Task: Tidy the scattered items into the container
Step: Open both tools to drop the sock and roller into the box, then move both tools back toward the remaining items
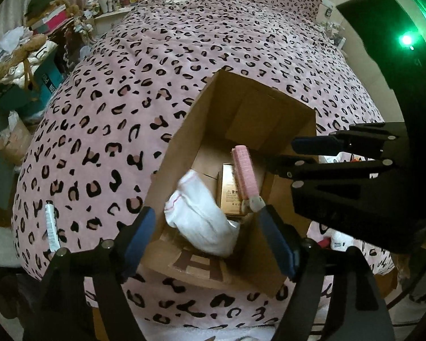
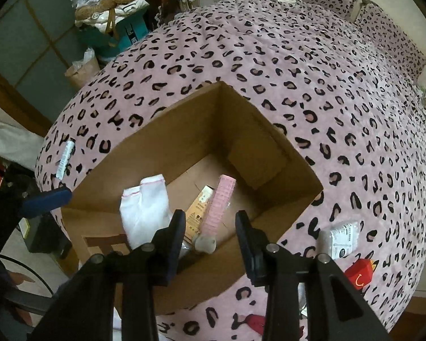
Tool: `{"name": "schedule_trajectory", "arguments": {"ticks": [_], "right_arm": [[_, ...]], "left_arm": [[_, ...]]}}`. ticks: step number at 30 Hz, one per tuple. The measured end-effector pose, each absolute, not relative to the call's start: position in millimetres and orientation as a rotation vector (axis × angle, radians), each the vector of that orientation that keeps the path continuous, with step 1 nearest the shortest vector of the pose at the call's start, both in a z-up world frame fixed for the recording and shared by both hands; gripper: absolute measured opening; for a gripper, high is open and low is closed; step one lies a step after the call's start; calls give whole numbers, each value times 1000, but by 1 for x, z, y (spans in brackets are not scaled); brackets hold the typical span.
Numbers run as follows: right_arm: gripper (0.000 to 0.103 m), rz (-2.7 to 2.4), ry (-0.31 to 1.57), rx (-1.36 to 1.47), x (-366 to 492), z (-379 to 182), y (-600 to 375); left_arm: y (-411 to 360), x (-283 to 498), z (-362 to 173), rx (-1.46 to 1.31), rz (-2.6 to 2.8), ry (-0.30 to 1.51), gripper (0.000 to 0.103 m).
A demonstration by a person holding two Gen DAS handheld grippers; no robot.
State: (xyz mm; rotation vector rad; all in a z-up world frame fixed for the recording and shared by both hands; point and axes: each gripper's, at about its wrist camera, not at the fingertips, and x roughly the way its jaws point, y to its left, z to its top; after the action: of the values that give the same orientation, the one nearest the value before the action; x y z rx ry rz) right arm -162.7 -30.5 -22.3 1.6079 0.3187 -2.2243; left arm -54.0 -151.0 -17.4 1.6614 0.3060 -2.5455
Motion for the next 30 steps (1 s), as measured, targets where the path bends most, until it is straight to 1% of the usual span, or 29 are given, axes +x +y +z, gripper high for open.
{"name": "schedule_trajectory", "arguments": {"ticks": [10, 15, 17, 19, 25, 30], "right_arm": [[37, -2254, 269, 1606, -151, -11, -9], [37, -2339, 181, 1623, -127, -4, 46], [37, -2372, 153, 1649, -117, -7, 72], [37, -2411, 110, 1702, -106, -14, 106], [37, -2439, -39, 1908, -80, -54, 193], [37, -2411, -137, 2023, -77, -92, 238]], "left_arm": [[-143, -48, -11, 1652, -2528, 274, 78], [-121, -38, 6, 1606, -2588, 241, 78], [-102, -38, 11, 1603, -2630, 216, 80], [-78, -38, 11, 1611, -2678, 184, 83], [4, -41, -16, 1734, -2789, 108, 83], [68, -44, -62, 1855, -2865, 21, 83]]}}
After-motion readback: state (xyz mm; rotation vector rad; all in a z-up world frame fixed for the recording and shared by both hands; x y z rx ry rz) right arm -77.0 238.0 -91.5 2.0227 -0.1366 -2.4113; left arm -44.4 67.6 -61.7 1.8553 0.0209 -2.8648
